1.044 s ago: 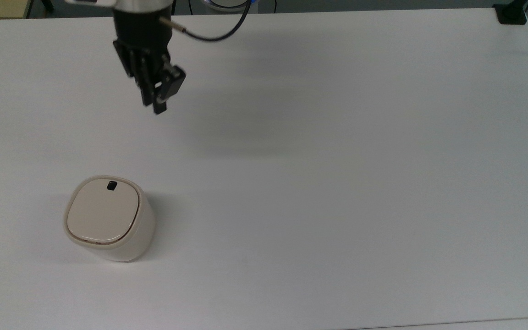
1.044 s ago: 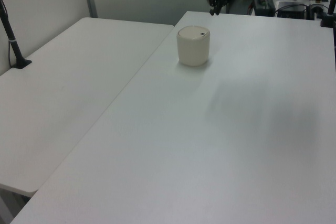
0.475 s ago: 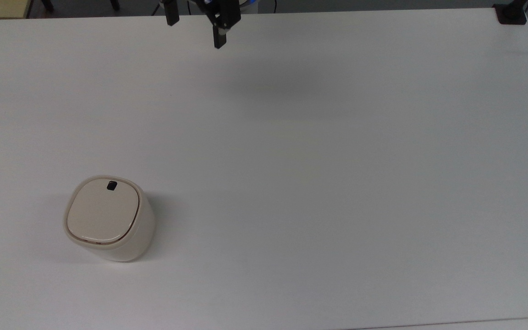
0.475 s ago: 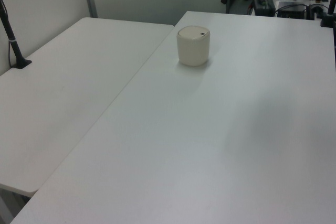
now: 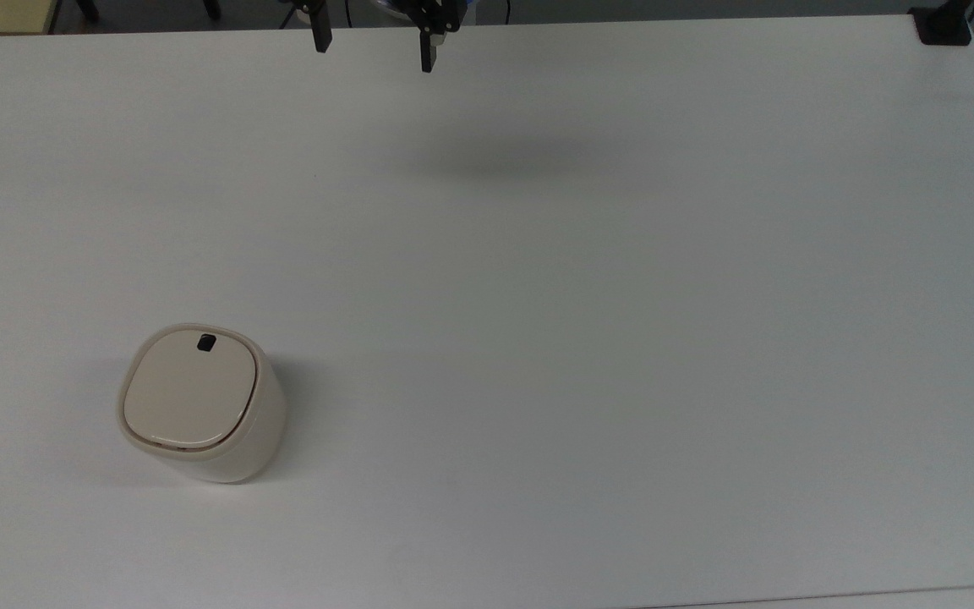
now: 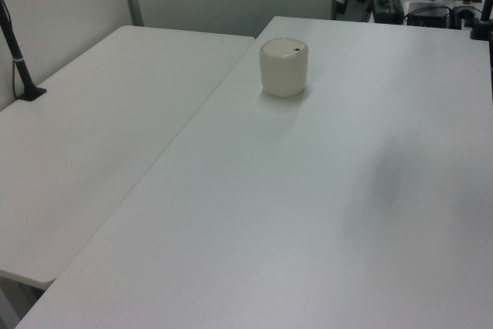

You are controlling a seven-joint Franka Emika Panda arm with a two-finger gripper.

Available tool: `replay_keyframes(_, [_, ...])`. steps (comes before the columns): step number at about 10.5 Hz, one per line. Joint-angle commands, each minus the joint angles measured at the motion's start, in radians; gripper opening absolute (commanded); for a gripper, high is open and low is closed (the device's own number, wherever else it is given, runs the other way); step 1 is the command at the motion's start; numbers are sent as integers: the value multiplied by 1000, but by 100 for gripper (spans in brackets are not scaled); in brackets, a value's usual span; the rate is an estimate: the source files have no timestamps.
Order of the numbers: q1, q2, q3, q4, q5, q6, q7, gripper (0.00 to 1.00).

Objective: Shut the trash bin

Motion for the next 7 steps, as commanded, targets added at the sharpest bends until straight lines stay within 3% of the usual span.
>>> replay_keyframes(1, [4,-7,-8,3,16,-78,-146,100])
replay_keyframes(3, [5,-5,-8,18,21,-148,-144,100])
replay_keyframes(7, [4,-13,-8,15,23,-150,-135,100])
